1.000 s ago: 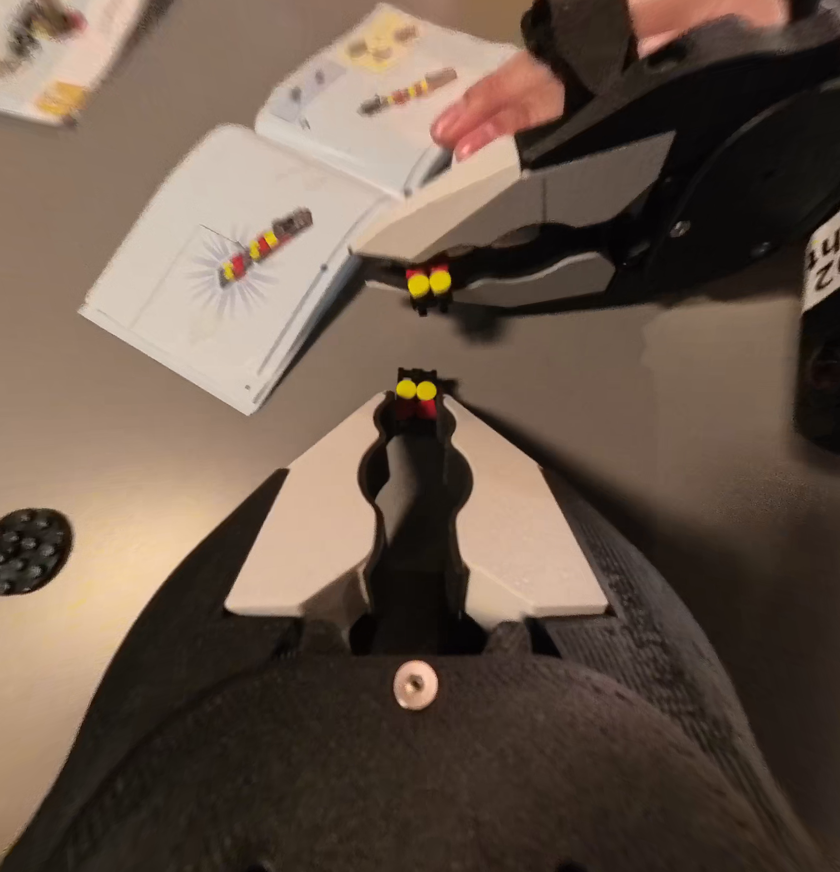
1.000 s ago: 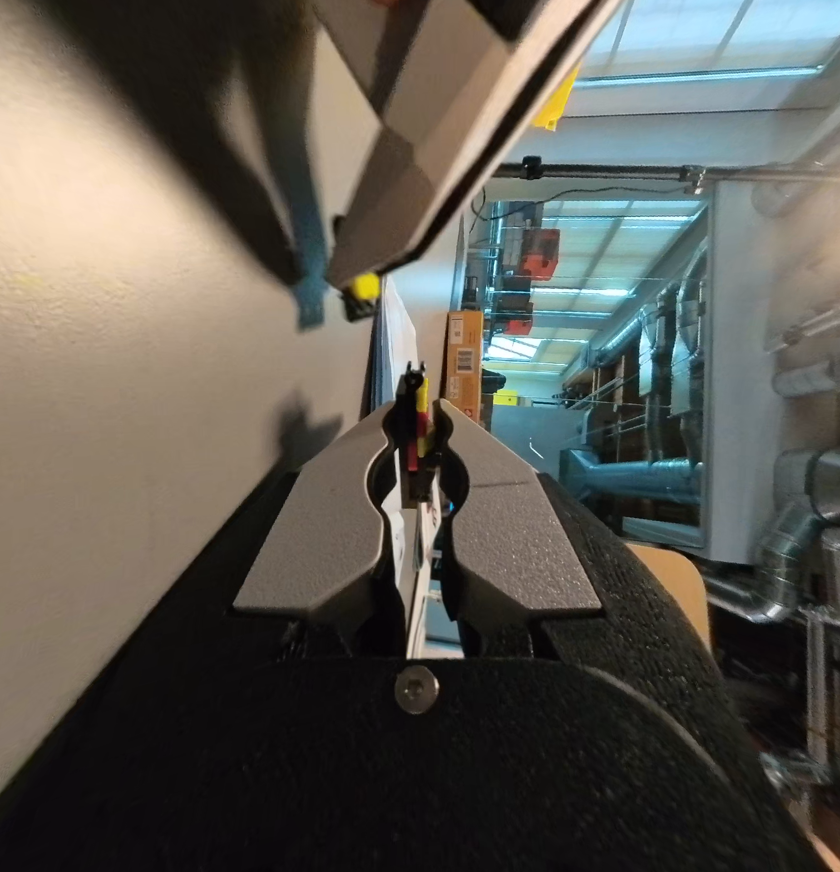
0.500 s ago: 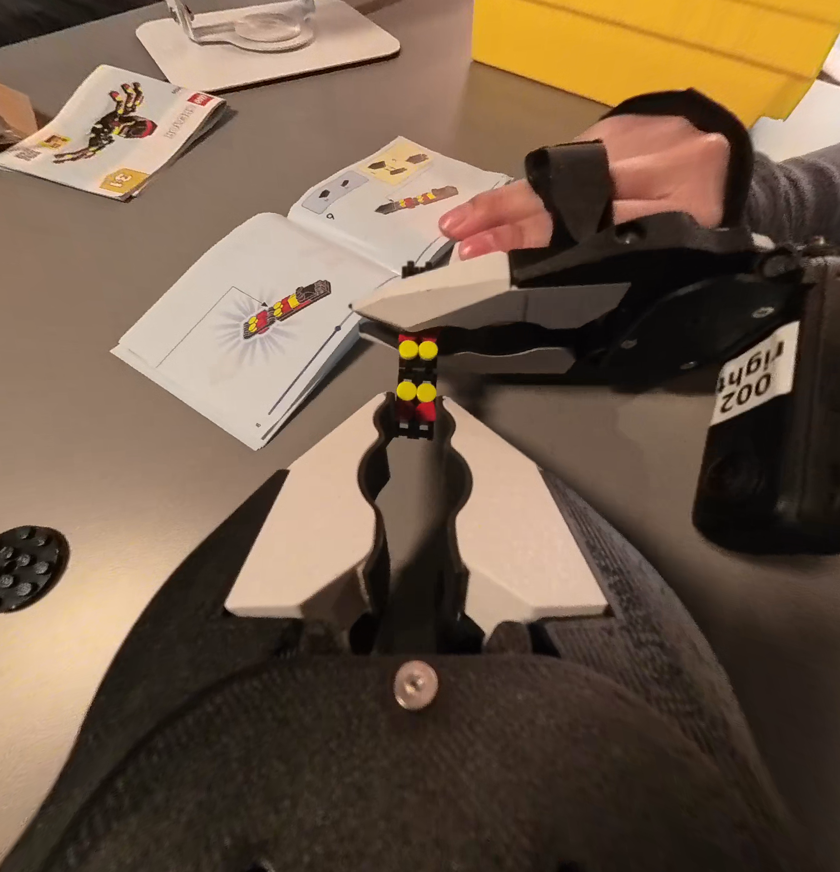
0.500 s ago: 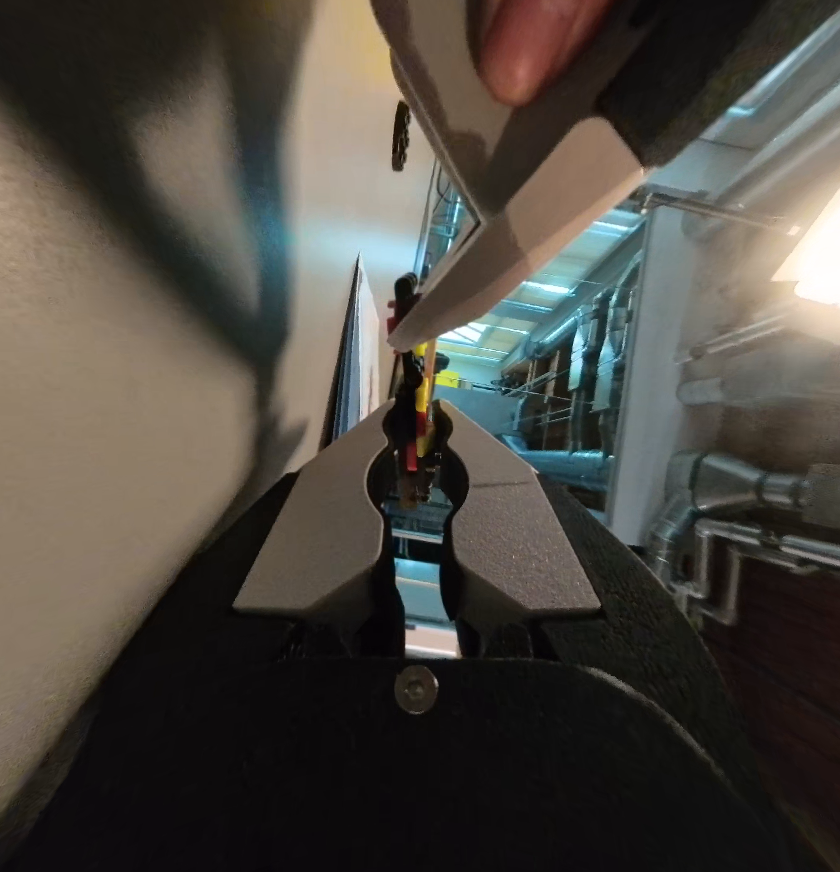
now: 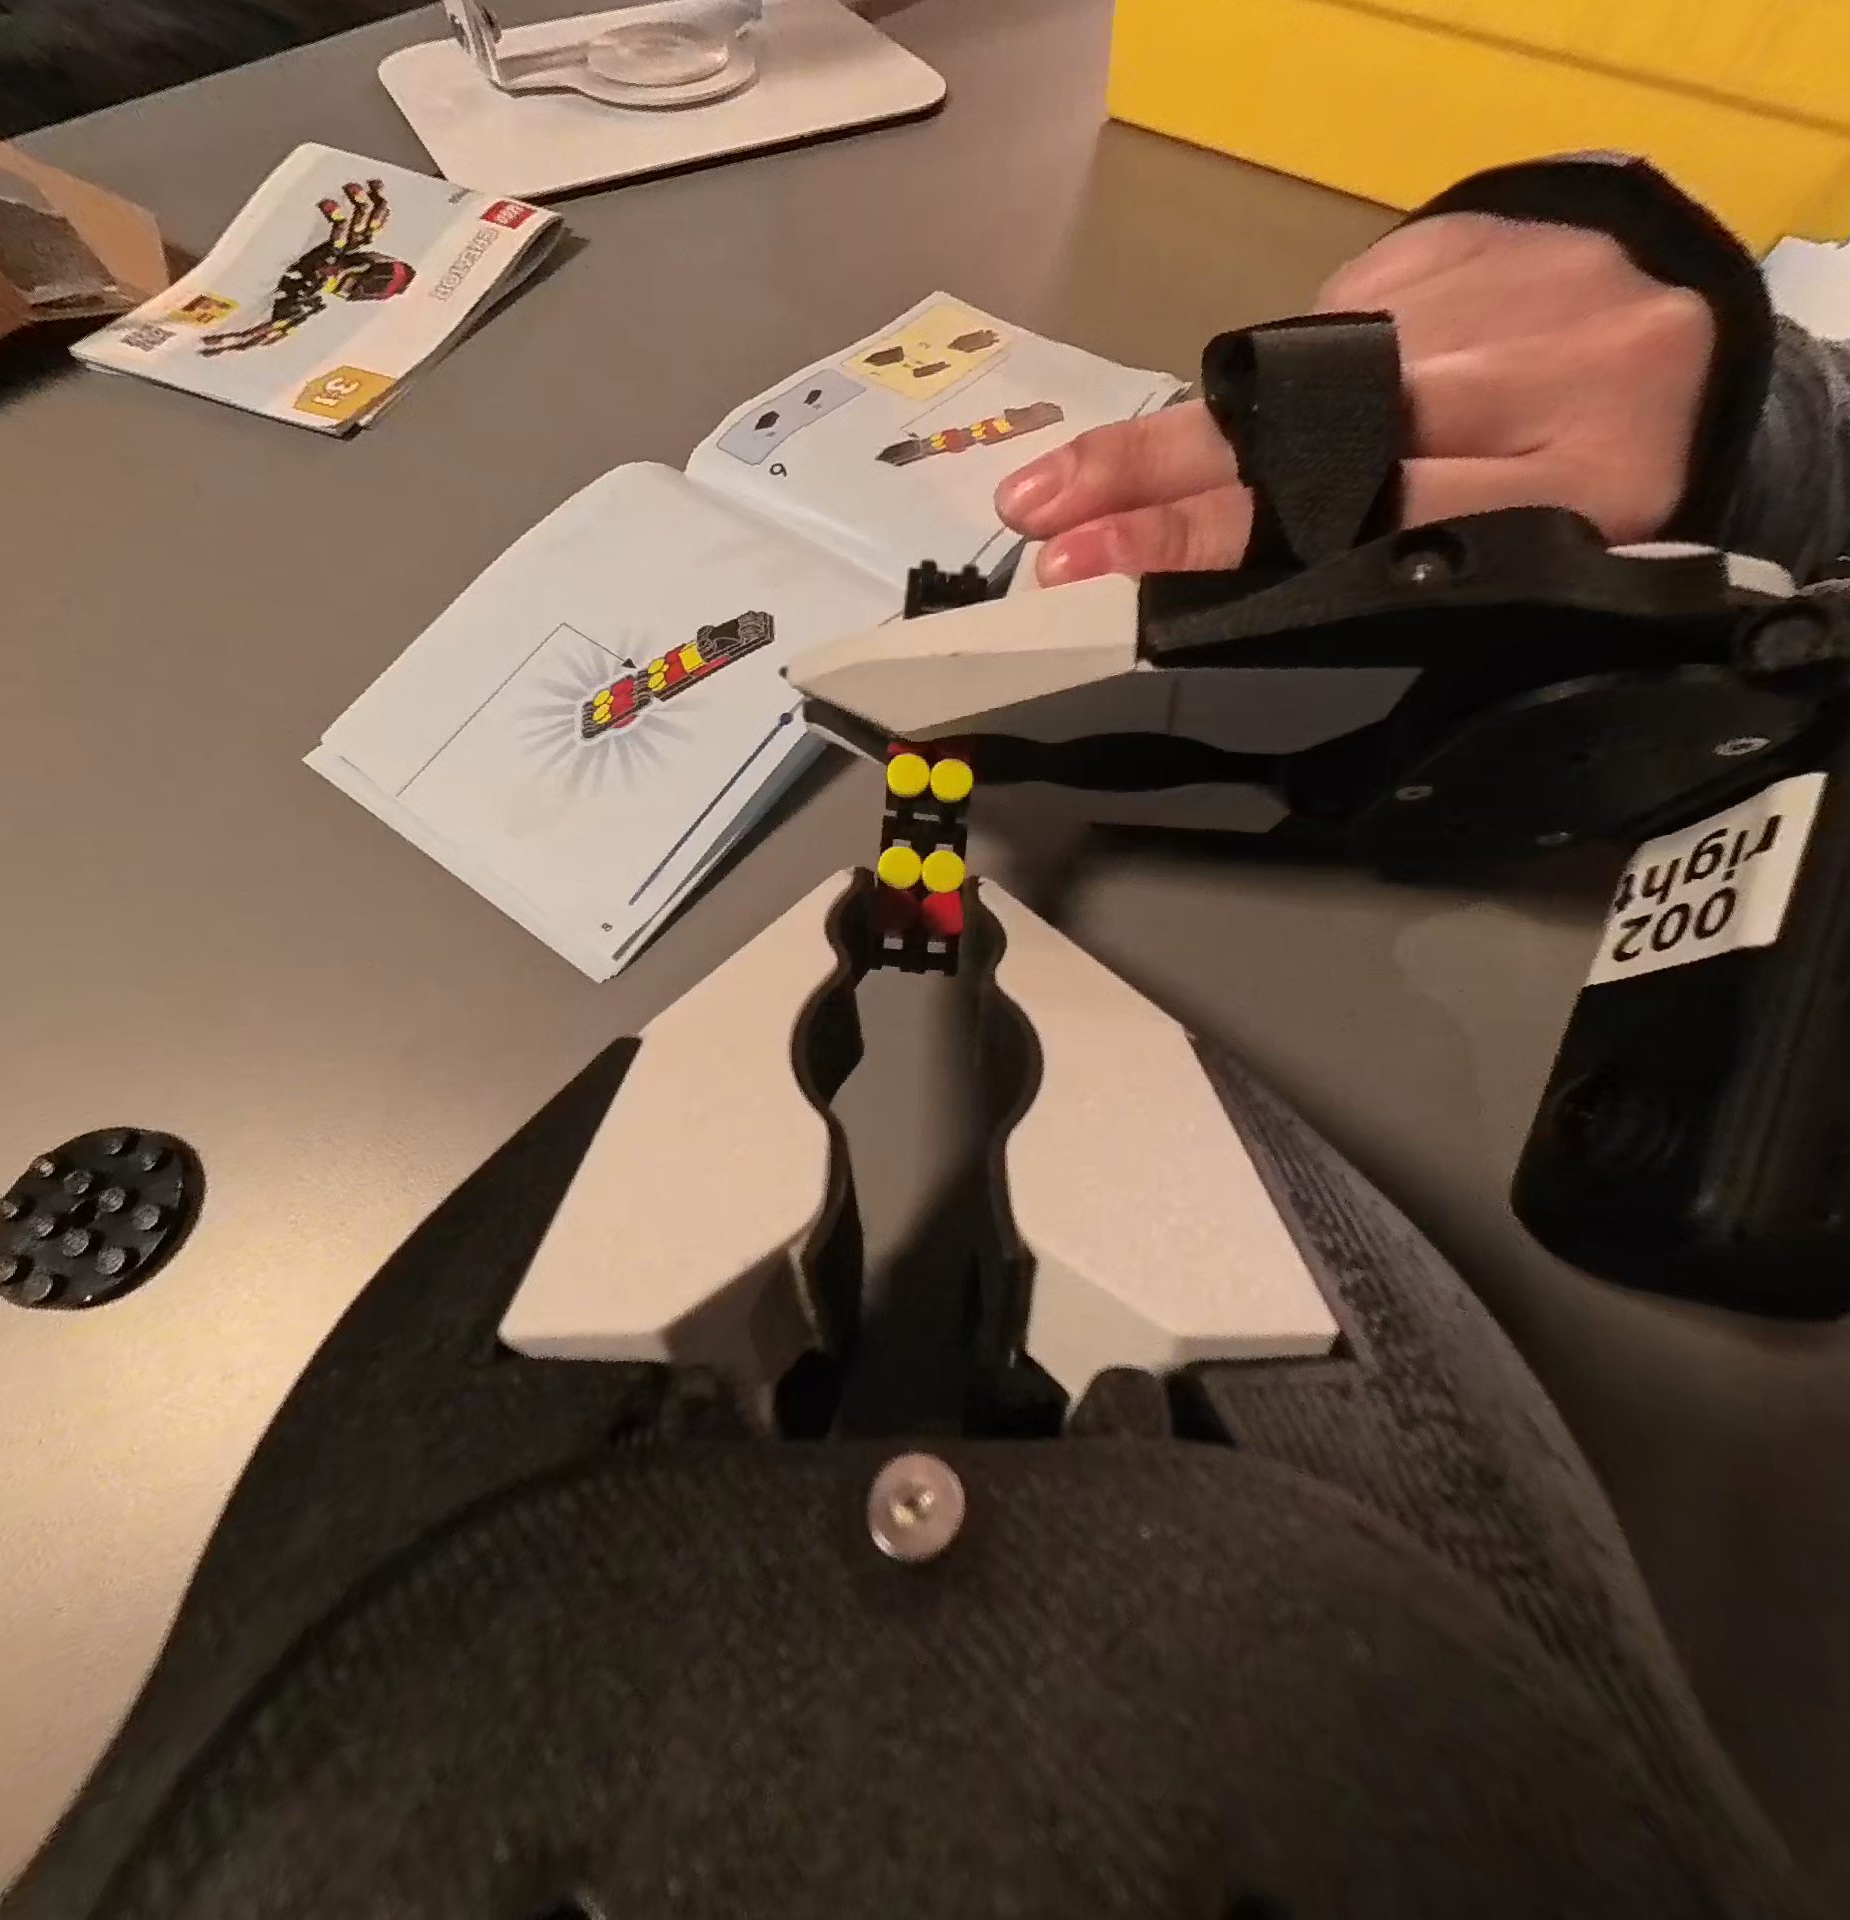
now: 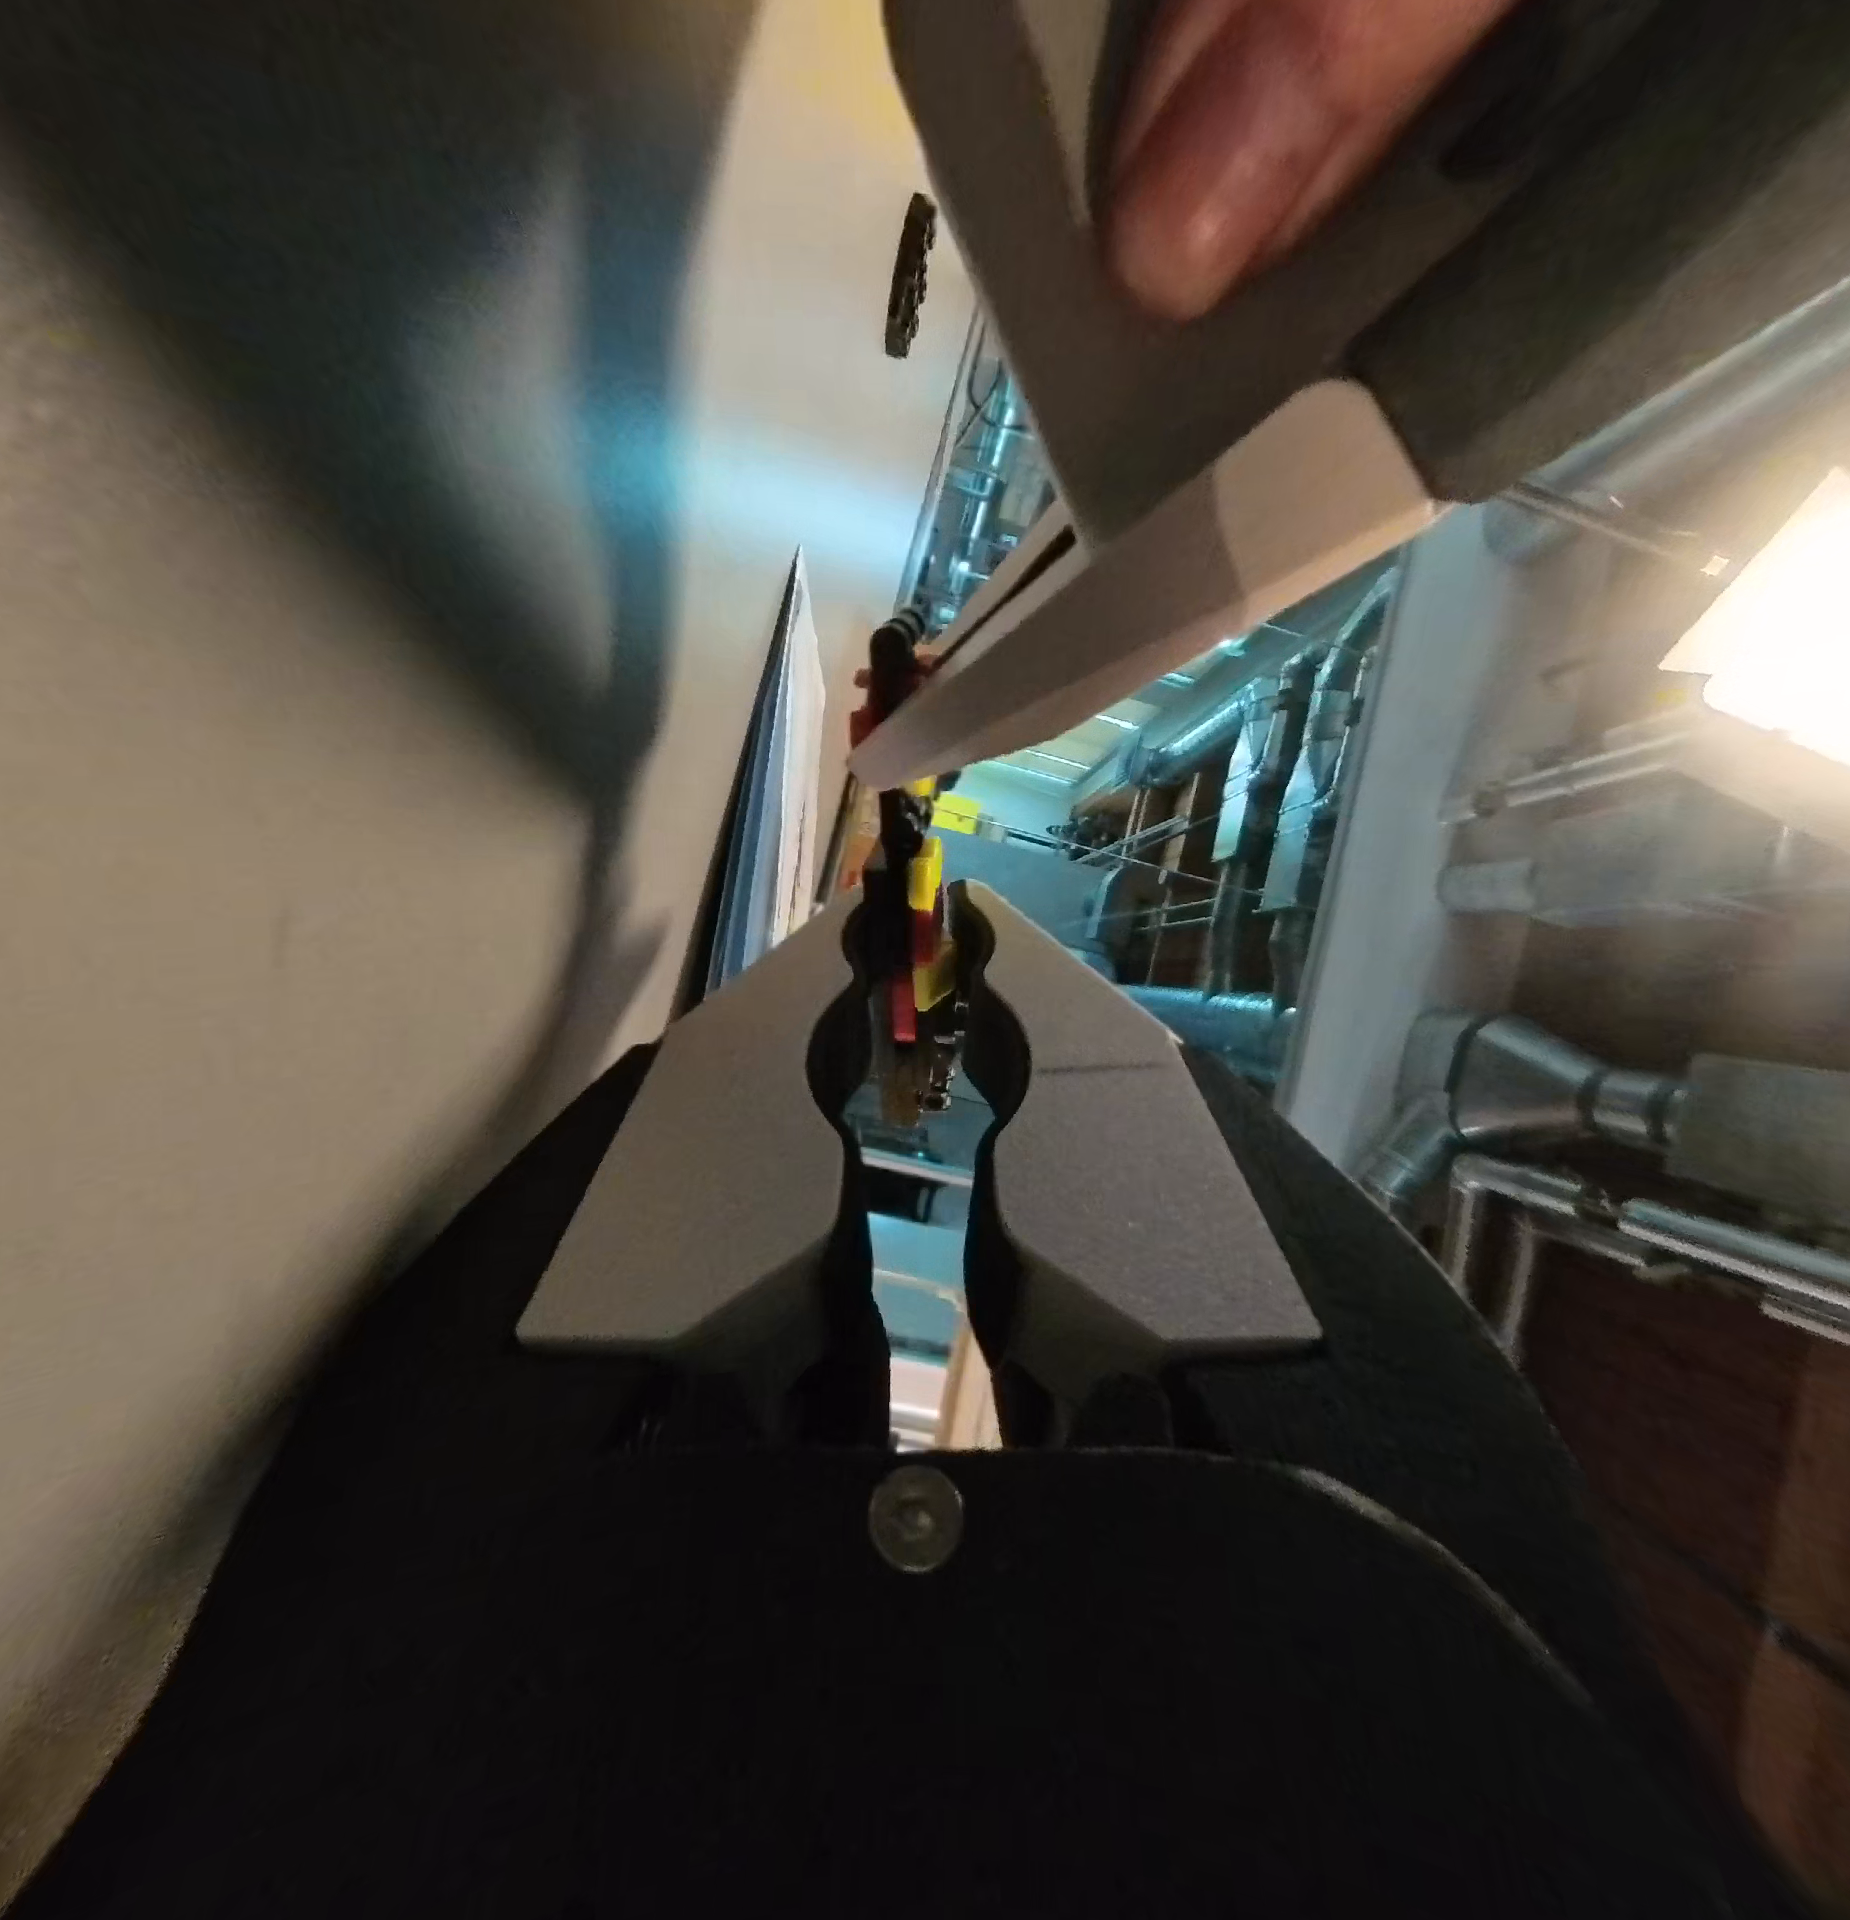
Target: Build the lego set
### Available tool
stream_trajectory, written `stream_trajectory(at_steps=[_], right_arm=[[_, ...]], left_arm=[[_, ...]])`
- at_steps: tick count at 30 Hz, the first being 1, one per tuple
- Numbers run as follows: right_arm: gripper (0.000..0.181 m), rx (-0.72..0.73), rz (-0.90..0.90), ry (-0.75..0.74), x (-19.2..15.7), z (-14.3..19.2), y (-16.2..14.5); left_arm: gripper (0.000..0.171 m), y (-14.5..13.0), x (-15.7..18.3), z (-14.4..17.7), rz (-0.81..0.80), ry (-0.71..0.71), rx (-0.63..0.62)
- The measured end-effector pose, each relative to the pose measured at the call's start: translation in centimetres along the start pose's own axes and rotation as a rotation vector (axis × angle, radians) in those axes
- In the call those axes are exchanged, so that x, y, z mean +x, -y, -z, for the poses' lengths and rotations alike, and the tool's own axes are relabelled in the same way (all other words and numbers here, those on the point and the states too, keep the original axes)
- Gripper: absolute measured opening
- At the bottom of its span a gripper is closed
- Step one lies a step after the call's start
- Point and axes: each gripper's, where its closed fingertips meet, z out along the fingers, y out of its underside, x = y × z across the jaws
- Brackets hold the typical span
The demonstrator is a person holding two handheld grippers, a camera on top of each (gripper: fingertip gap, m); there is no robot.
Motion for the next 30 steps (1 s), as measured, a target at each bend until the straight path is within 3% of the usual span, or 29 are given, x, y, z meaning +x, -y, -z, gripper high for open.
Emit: stream_trajectory(at_steps=[23, 30], right_arm=[[0.009, 0.089, 0.171, 0.046, -0.1, 0.0, 1.1], [0.009, 0.052, -0.054, 0.127, -1.1, -0.5, 0.7]], left_arm=[[0.014, -0.8, 0.0, -0.2, 0.028, -0.035, -0.054], [0.016, -0.5, -0.5, -0.4, -0.08, 0.034, -0.041]])
